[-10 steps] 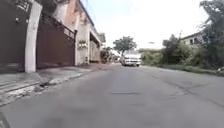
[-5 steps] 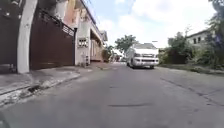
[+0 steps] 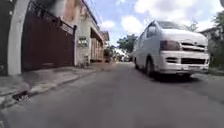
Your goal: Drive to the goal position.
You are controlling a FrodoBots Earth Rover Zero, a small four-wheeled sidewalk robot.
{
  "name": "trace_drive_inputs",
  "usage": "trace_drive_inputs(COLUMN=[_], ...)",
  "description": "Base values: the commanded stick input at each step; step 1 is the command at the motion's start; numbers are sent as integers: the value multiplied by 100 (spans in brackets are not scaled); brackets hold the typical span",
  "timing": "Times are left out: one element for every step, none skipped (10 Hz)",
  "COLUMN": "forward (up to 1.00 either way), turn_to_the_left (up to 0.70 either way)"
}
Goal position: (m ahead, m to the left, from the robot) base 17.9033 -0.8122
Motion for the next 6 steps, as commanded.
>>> trace_drive_inputs(forward=[100,100,100,100,100,100], turn_to_the_left=[0,0,0,0,0,0])
